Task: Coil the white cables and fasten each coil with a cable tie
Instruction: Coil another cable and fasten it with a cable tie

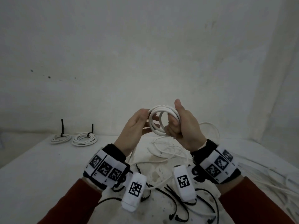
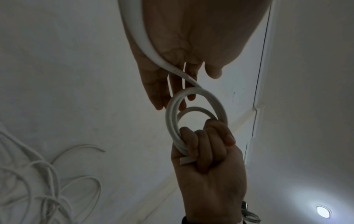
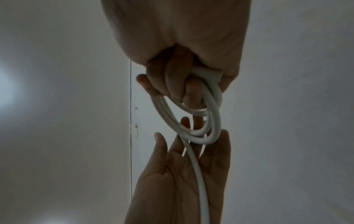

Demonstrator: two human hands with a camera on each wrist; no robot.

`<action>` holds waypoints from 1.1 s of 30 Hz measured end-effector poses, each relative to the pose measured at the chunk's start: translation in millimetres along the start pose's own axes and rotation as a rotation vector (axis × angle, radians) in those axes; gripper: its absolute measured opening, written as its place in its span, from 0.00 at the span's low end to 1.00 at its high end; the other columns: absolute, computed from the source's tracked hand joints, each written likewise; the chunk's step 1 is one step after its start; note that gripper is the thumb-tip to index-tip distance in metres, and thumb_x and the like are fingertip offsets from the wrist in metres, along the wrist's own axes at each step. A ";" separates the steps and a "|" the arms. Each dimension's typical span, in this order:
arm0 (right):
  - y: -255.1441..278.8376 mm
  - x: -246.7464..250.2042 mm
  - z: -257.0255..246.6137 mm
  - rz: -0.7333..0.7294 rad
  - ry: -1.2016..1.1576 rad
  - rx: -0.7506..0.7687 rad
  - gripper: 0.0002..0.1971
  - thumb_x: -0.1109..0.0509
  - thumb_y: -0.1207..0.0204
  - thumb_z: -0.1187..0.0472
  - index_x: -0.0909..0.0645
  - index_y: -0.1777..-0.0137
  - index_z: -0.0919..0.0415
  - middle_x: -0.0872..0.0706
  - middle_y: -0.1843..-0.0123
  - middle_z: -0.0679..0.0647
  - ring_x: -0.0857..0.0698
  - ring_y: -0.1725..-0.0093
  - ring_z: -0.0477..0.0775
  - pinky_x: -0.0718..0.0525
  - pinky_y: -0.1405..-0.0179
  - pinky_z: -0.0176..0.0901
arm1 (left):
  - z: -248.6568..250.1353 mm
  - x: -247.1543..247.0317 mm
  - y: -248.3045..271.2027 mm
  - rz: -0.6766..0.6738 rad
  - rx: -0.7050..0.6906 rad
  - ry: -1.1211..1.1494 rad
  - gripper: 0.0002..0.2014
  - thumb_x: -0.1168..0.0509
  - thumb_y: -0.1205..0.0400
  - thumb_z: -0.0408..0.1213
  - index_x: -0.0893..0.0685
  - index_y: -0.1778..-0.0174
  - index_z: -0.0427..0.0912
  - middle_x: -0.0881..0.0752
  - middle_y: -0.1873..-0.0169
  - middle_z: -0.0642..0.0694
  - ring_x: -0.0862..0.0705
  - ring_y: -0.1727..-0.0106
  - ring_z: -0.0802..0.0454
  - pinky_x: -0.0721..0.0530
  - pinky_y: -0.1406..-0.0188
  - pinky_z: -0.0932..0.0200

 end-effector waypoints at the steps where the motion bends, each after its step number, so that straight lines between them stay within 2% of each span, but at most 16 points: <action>1: 0.3 -1.6 2.4 -0.012 -0.041 -0.016 0.35 0.54 0.13 0.45 0.35 0.85 0.55 0.42 0.88 0.49 0.45 0.87 0.48 0.46 0.81 0.40 | -0.5 -2.8 0.3 -0.007 -0.006 -0.002 0.18 0.51 0.13 0.43 0.21 0.43 0.35 0.13 0.49 0.42 0.13 0.53 0.50 0.15 0.53 0.60; 4: 3.0 -5.8 5.1 -0.024 -0.116 -0.031 0.35 0.54 0.13 0.45 0.35 0.85 0.56 0.42 0.90 0.49 0.44 0.88 0.47 0.46 0.82 0.39 | 1.0 -10.5 1.9 -0.026 -0.054 -0.024 0.16 0.49 0.12 0.42 0.19 0.44 0.36 0.12 0.55 0.44 0.13 0.54 0.52 0.16 0.53 0.59; 7: 5.4 -2.3 3.3 0.093 -0.101 0.036 0.34 0.50 0.13 0.47 0.33 0.83 0.57 0.41 0.88 0.50 0.42 0.86 0.49 0.41 0.79 0.40 | 7.0 -9.6 0.8 0.008 -0.132 -0.047 0.16 0.48 0.13 0.44 0.19 0.49 0.37 0.17 0.63 0.49 0.19 0.59 0.51 0.21 0.55 0.52; 9: 5.8 4.6 2.0 0.184 -0.035 0.086 0.30 0.45 0.14 0.48 0.28 0.79 0.60 0.38 0.86 0.50 0.36 0.81 0.52 0.37 0.73 0.48 | 10.1 -9.0 -0.1 0.032 -0.153 -0.047 0.14 0.47 0.14 0.45 0.20 0.51 0.40 0.20 0.65 0.52 0.20 0.59 0.52 0.20 0.54 0.50; 11: 4.4 8.2 -0.1 0.207 0.063 0.096 0.28 0.44 0.15 0.46 0.25 0.74 0.61 0.34 0.85 0.50 0.31 0.73 0.57 0.31 0.67 0.51 | 13.1 -9.7 -0.5 0.028 -0.172 -0.076 0.12 0.46 0.14 0.45 0.22 0.51 0.42 0.22 0.65 0.53 0.20 0.62 0.57 0.18 0.52 0.52; 14: 6.1 2.7 -2.1 0.104 0.149 0.059 0.30 0.46 0.21 0.37 0.23 0.68 0.64 0.30 0.82 0.53 0.26 0.73 0.57 0.25 0.69 0.46 | 15.7 -9.0 -1.2 0.009 -0.189 -0.198 0.09 0.46 0.14 0.44 0.24 0.54 0.45 0.25 0.67 0.51 0.25 0.67 0.60 0.21 0.61 0.61; 16: 9.0 -3.8 -2.2 0.022 0.210 0.036 0.30 0.44 0.26 0.35 0.22 0.65 0.65 0.28 0.80 0.54 0.24 0.75 0.56 0.23 0.67 0.48 | 15.9 -8.3 -2.9 -0.006 -0.194 -0.283 0.09 0.46 0.13 0.44 0.25 0.56 0.47 0.26 0.69 0.51 0.27 0.68 0.58 0.25 0.66 0.60; 18: 9.6 -7.5 1.7 -0.045 0.195 -0.032 0.27 0.41 0.24 0.38 0.22 0.63 0.66 0.30 0.80 0.54 0.25 0.78 0.55 0.21 0.64 0.49 | 16.1 -8.1 -3.7 -0.012 -0.207 -0.375 0.10 0.48 0.13 0.45 0.25 0.57 0.50 0.26 0.71 0.53 0.27 0.69 0.57 0.26 0.67 0.58; 20: 9.3 -10.6 7.1 -0.133 0.055 -0.128 0.23 0.41 0.19 0.44 0.23 0.63 0.64 0.33 0.82 0.51 0.29 0.81 0.51 0.19 0.59 0.48 | 17.9 -9.0 -3.0 -0.013 -0.221 -0.421 0.10 0.48 0.13 0.44 0.26 0.59 0.51 0.26 0.73 0.53 0.27 0.71 0.58 0.26 0.68 0.58; 22: 11.8 -17.1 10.4 -0.262 -0.112 -0.222 0.20 0.42 0.19 0.47 0.25 0.65 0.61 0.35 0.85 0.47 0.34 0.83 0.48 0.21 0.58 0.47 | 19.6 -13.6 -2.9 -0.043 -0.245 -0.444 0.11 0.49 0.13 0.46 0.27 0.59 0.51 0.27 0.73 0.53 0.28 0.72 0.58 0.26 0.69 0.57; 25: 17.1 -19.3 9.4 -0.358 -0.200 -0.291 0.21 0.44 0.19 0.47 0.27 0.71 0.56 0.39 0.87 0.44 0.39 0.85 0.45 0.26 0.67 0.41 | 20.0 -22.5 -1.6 -0.102 -0.252 -0.413 0.11 0.50 0.16 0.49 0.27 0.55 0.49 0.26 0.71 0.53 0.27 0.70 0.56 0.23 0.68 0.52; 27: 16.5 -12.7 6.5 -0.331 -0.224 -0.300 0.22 0.44 0.20 0.47 0.29 0.74 0.55 0.40 0.88 0.44 0.42 0.86 0.43 0.31 0.74 0.39 | 17.5 -27.8 -1.0 -0.136 -0.266 -0.451 0.11 0.50 0.15 0.47 0.26 0.49 0.46 0.25 0.67 0.53 0.25 0.70 0.59 0.20 0.70 0.59; 29: 14.7 -3.6 5.9 -0.283 -0.284 -0.310 0.22 0.44 0.20 0.47 0.30 0.75 0.55 0.41 0.88 0.44 0.42 0.87 0.43 0.34 0.77 0.38 | 13.6 -33.4 -0.2 -0.173 -0.263 -0.513 0.10 0.49 0.12 0.42 0.28 0.41 0.42 0.25 0.63 0.52 0.26 0.70 0.61 0.22 0.75 0.66; 33: 13.8 17.5 2.2 -0.183 -0.472 -0.288 0.21 0.44 0.21 0.49 0.30 0.75 0.56 0.42 0.88 0.44 0.44 0.87 0.45 0.31 0.79 0.37 | 2.0 -32.4 -0.5 -0.208 -0.269 -0.754 0.12 0.49 0.12 0.36 0.29 0.35 0.39 0.24 0.63 0.53 0.25 0.67 0.62 0.30 0.66 0.68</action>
Point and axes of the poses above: each hand's wrist, its own y-axis away from the middle knuckle, its own x-axis out of the back of the hand, z = x × y, the point moved 8 cm from there along -y, towards the middle knuckle
